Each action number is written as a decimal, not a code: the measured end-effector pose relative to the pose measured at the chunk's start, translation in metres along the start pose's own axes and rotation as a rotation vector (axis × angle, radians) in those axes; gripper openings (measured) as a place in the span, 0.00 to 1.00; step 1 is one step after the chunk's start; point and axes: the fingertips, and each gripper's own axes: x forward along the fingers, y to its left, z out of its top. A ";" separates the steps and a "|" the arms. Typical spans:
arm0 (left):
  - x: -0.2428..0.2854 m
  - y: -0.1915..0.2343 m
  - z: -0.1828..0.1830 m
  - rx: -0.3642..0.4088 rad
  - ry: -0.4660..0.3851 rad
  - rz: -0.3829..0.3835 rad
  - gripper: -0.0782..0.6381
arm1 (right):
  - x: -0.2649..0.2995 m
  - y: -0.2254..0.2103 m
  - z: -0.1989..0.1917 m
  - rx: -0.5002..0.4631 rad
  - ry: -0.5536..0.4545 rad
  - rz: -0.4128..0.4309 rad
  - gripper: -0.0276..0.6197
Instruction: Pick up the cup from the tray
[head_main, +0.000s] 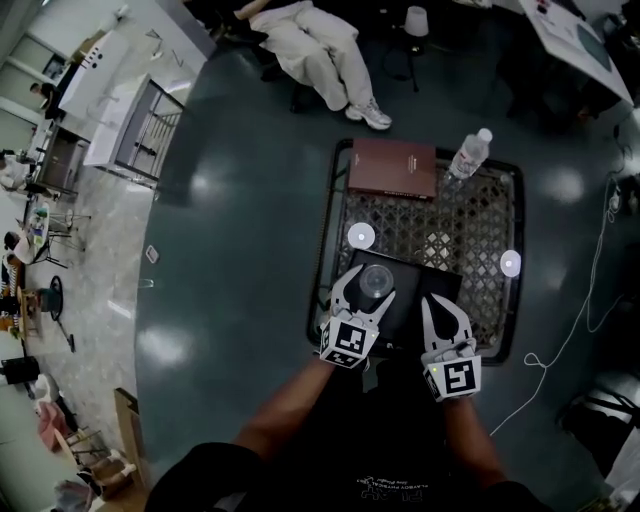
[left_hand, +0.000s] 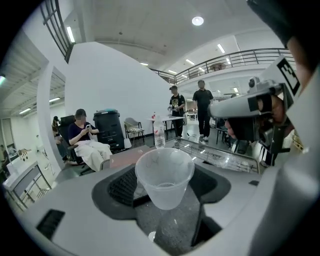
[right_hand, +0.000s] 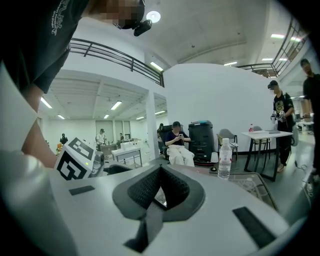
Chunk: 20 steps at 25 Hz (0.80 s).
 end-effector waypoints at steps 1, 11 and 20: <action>-0.004 0.001 0.006 -0.001 -0.009 0.000 0.57 | -0.001 0.001 0.001 -0.005 -0.008 0.002 0.05; -0.049 0.002 0.059 0.001 -0.085 -0.015 0.56 | -0.013 0.016 0.022 -0.043 -0.041 0.001 0.05; -0.088 0.001 0.087 0.015 -0.134 -0.025 0.56 | -0.016 0.033 0.048 -0.081 -0.076 0.005 0.05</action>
